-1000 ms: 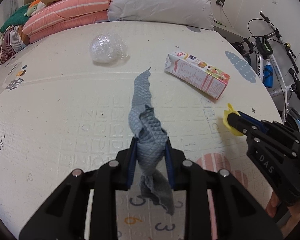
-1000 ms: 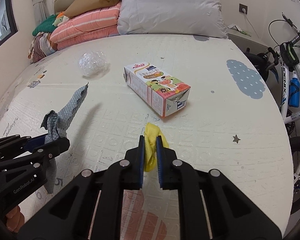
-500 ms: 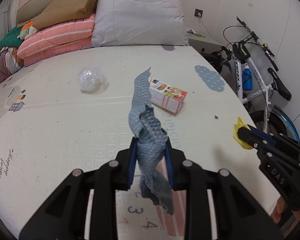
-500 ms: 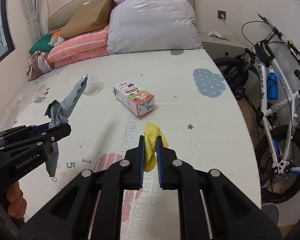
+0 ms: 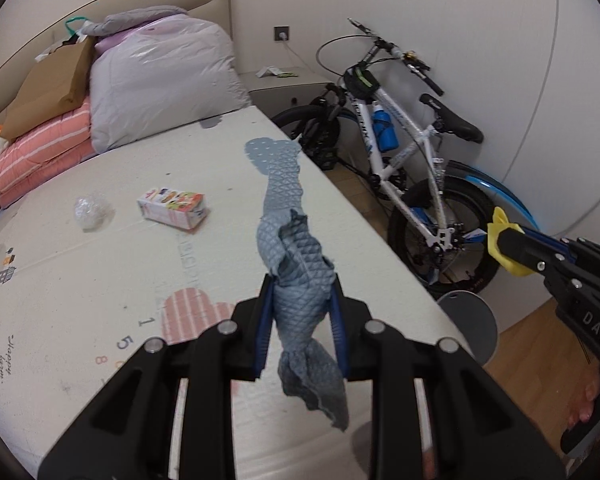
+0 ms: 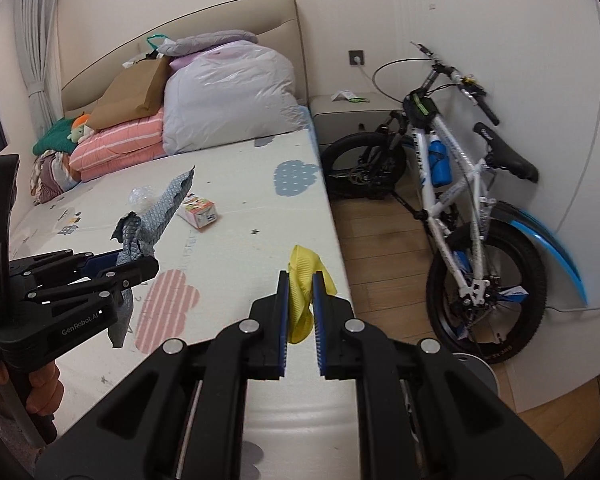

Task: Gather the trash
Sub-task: 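Carry the grey cloth and yellow bow off the bed to the grey bin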

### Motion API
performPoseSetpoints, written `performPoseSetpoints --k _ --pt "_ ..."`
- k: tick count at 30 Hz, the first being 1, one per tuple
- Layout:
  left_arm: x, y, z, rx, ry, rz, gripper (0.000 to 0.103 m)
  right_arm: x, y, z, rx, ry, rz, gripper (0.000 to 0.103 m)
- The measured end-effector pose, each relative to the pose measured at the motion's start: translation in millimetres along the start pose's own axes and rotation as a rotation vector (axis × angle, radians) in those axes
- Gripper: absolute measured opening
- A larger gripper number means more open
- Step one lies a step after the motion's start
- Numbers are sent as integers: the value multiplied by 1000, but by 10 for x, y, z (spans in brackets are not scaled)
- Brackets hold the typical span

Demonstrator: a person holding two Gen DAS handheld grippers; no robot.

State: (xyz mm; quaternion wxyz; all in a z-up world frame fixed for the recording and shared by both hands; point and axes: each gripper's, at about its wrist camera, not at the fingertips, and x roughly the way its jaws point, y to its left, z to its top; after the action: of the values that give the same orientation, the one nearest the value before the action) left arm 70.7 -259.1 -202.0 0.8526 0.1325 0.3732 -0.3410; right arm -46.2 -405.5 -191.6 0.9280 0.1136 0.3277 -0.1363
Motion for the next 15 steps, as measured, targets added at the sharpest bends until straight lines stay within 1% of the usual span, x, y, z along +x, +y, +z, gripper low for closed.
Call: performPoseSetpoints --k 4,8,10,15 --pt "-25 -601 37 85 -2 -58 26 -396 -507 -181 49 -21 -83 10" --pt "-17 -1191 81 167 -2 -144 26 -672 -990 -366 108 -28 -150 10" --pt "11 -1474 101 214 3 -177 26 -782 -1210 -448 138 -30 -178 10" --pt "161 -2120 60 347 33 -227 26 -951 -1654 -641 200 -31 -235 10"
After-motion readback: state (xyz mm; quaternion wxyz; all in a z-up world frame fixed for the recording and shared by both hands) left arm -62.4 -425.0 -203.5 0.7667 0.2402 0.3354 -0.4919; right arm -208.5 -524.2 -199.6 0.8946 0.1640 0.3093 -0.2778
